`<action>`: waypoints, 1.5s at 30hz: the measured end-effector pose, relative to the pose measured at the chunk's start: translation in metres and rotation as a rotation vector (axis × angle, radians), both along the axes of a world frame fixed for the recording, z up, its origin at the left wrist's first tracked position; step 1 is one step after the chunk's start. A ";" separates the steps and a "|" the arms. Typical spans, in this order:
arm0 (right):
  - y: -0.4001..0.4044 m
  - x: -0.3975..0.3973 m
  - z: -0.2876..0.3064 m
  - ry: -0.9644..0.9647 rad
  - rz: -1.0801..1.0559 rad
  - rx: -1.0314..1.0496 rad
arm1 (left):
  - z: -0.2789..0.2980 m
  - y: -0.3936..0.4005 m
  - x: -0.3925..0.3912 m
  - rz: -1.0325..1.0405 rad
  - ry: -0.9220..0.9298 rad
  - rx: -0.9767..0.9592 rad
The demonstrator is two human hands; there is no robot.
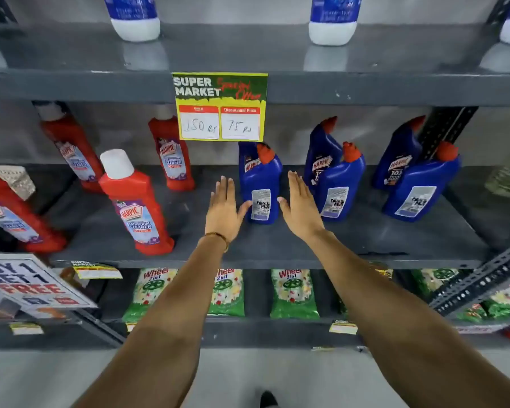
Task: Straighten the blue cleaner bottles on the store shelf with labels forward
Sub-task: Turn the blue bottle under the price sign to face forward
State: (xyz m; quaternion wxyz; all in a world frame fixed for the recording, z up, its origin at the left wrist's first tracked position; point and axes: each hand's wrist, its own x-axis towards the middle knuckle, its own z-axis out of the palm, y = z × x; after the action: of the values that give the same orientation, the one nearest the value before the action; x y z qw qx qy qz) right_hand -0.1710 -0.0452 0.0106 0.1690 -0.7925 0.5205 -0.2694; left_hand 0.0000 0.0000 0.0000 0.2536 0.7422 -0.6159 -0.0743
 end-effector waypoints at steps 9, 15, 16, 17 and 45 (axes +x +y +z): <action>-0.044 0.006 -0.012 -0.414 0.092 0.437 | -0.008 -0.038 0.009 -0.001 0.472 0.202; -0.054 0.011 -0.016 -0.471 0.097 0.517 | -0.002 -0.054 0.005 -0.036 0.605 0.218; -0.053 0.011 -0.016 -0.487 0.097 0.518 | -0.001 -0.055 0.004 -0.035 0.619 0.212; -0.053 0.011 -0.016 -0.495 0.096 0.517 | 0.000 -0.057 0.004 -0.034 0.627 0.206; -0.042 0.028 0.014 -0.536 0.067 0.440 | 0.019 -0.031 -0.018 0.017 0.319 -0.108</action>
State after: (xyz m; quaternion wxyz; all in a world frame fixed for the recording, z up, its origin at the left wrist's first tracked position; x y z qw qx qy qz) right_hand -0.1427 -0.0873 0.0243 0.4752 -0.6546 0.4770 -0.3438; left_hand -0.0183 -0.0309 0.0192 0.3882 0.7114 -0.5647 -0.1558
